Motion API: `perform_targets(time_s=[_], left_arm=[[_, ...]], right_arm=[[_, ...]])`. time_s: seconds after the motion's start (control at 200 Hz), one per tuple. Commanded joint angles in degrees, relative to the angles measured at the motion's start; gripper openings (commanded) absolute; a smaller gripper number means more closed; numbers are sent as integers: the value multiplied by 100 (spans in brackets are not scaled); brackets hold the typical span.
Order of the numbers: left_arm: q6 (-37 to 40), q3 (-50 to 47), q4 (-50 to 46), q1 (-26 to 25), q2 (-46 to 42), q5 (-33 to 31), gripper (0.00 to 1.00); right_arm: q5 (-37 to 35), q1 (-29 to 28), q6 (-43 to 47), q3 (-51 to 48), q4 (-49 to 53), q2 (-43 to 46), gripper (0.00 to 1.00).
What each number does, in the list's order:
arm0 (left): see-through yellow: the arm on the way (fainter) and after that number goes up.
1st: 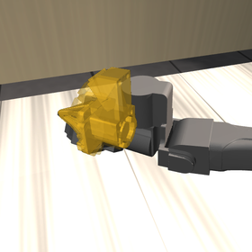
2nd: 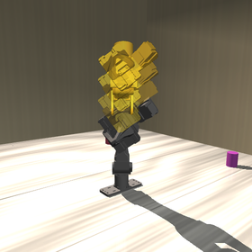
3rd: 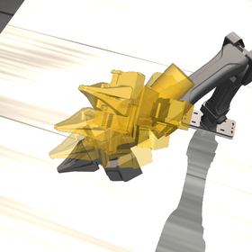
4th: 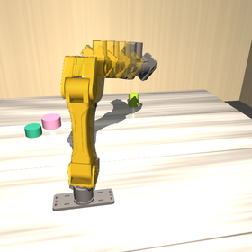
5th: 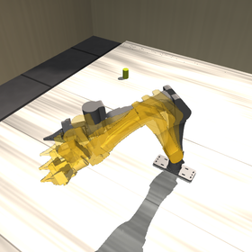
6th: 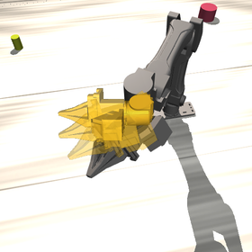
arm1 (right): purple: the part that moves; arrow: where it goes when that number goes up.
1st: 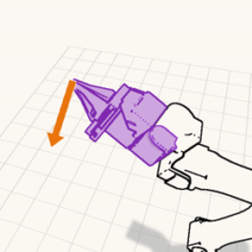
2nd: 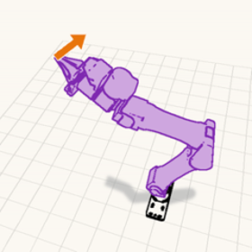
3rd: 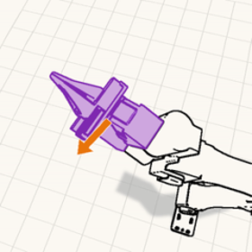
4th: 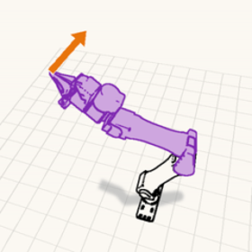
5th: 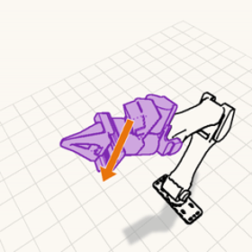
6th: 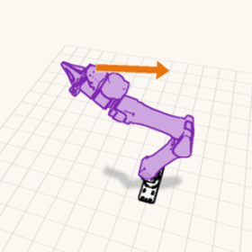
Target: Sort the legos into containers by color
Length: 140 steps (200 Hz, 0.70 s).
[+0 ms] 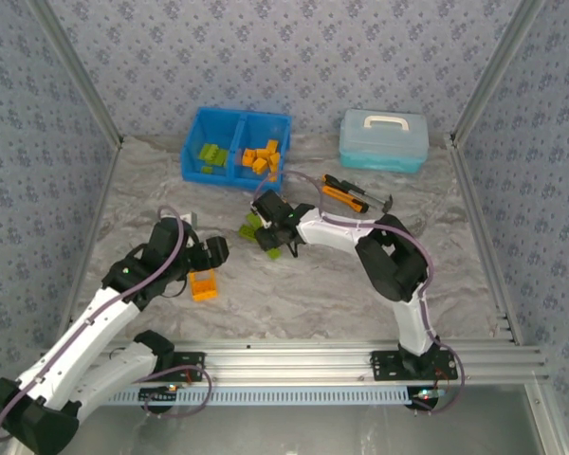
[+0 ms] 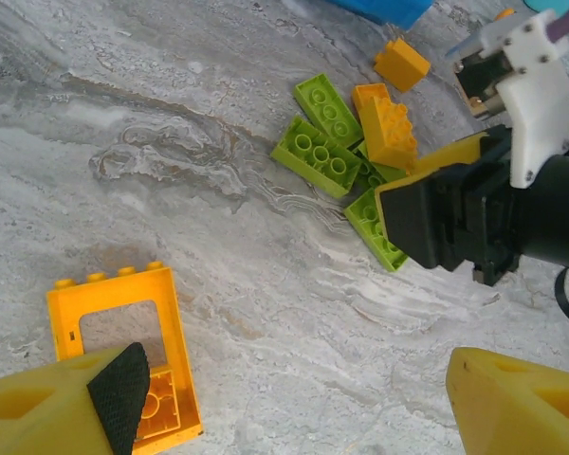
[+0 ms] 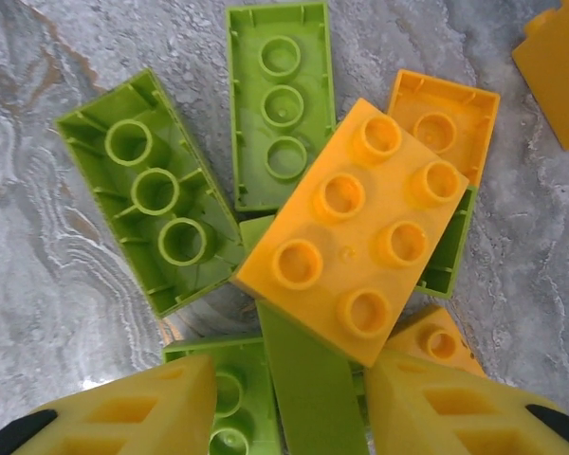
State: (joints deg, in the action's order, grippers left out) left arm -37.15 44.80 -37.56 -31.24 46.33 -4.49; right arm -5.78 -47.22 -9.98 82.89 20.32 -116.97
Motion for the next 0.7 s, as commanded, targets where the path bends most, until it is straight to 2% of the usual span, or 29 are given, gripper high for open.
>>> perform_targets(time_s=[0.0, 0.15, 0.415, 0.48, 0.565, 0.695], left_arm=[[33, 29, -67, -17, -143, -55, 84], [13, 5, -67, -16, -190, -63, 84], [-47, -48, -32, -17, -221, -60, 85], [-40, -58, -11, -21, -237, -62, 85], [-62, -78, 3, -17, -224, -85, 85], [-107, -65, -27, -21, -238, -146, 87]], right_arm=[[-66, 27, 92, 201, 192, -177, 45], [13, 35, 50, 210, 168, -316, 38], [-119, 55, -57, 241, 293, -338, 40], [-64, 66, -70, 235, 272, -298, 36], [-5, 61, -107, 246, 309, -173, 26], [-55, -13, -144, 193, 417, 277, 25]])
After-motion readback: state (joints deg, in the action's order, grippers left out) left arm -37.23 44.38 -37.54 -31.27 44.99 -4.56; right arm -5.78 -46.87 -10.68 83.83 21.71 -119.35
